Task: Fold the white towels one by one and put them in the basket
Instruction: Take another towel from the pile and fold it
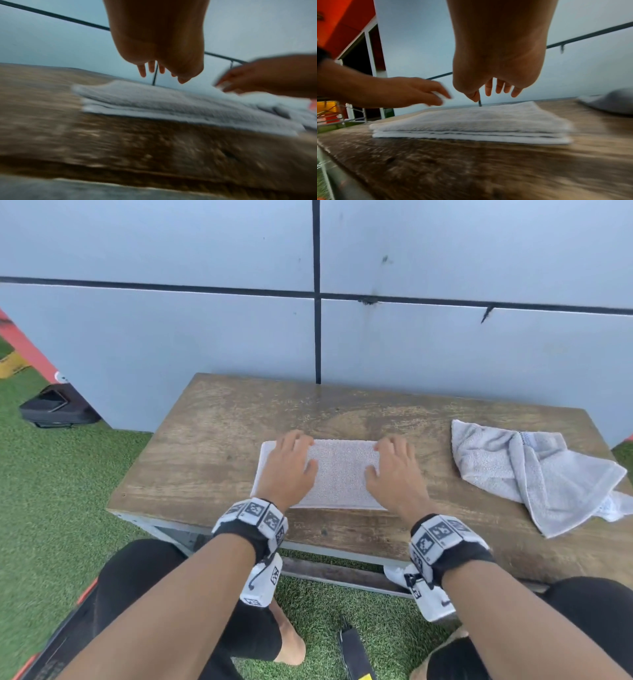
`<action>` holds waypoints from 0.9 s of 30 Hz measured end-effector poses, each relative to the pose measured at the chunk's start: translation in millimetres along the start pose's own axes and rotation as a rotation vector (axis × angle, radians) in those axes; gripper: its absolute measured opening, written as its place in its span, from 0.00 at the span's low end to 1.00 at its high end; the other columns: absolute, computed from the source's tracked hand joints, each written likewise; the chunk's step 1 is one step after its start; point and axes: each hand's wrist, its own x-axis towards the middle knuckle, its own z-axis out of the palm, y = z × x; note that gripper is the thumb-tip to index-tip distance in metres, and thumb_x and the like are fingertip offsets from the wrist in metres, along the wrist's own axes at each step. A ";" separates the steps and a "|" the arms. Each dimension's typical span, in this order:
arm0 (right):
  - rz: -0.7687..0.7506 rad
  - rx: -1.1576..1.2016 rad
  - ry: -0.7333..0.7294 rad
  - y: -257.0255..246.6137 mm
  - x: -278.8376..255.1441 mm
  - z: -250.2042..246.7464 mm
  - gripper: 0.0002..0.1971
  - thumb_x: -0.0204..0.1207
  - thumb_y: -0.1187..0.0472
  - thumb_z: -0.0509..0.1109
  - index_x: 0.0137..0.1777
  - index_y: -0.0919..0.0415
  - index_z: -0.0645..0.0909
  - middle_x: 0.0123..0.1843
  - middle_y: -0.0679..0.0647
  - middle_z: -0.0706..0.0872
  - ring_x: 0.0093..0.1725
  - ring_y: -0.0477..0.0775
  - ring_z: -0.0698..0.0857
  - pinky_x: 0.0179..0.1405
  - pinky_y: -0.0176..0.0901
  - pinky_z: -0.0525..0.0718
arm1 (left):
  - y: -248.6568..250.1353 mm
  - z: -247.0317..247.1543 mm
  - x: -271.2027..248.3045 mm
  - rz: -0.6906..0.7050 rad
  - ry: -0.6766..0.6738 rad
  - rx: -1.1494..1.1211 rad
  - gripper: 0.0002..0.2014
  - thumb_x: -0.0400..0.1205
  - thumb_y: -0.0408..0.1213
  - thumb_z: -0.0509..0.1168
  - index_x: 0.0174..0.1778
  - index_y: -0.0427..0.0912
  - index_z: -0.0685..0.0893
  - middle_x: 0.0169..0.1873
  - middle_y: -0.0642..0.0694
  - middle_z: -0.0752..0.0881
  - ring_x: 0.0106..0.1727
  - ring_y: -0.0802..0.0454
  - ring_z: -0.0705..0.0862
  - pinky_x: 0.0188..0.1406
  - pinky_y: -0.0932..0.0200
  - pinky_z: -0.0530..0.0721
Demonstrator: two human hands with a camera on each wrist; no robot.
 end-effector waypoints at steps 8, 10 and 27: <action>-0.109 -0.096 -0.285 0.0 15.0 52.1 0.30 0.90 0.48 0.42 0.89 0.51 0.40 0.90 0.46 0.38 0.88 0.48 0.37 0.87 0.54 0.40 | 8.8 66.6 2.3 0.024 -0.220 0.238 0.34 0.86 0.58 0.30 0.89 0.52 0.44 0.88 0.55 0.43 0.89 0.51 0.40 0.87 0.43 0.40; -0.115 -0.097 -0.268 5.4 13.9 53.7 0.30 0.89 0.45 0.40 0.89 0.48 0.40 0.90 0.44 0.38 0.88 0.47 0.36 0.87 0.54 0.39 | 4.6 67.8 3.2 0.048 -0.224 0.226 0.32 0.88 0.59 0.33 0.89 0.53 0.44 0.88 0.56 0.43 0.89 0.52 0.39 0.87 0.43 0.40; -0.053 -0.049 -0.183 20.7 7.8 51.2 0.31 0.87 0.39 0.41 0.88 0.43 0.41 0.89 0.41 0.38 0.88 0.44 0.37 0.86 0.48 0.37 | -0.8 59.7 -3.2 -0.024 -0.170 0.175 0.34 0.86 0.66 0.40 0.88 0.59 0.45 0.89 0.55 0.44 0.89 0.54 0.40 0.88 0.45 0.40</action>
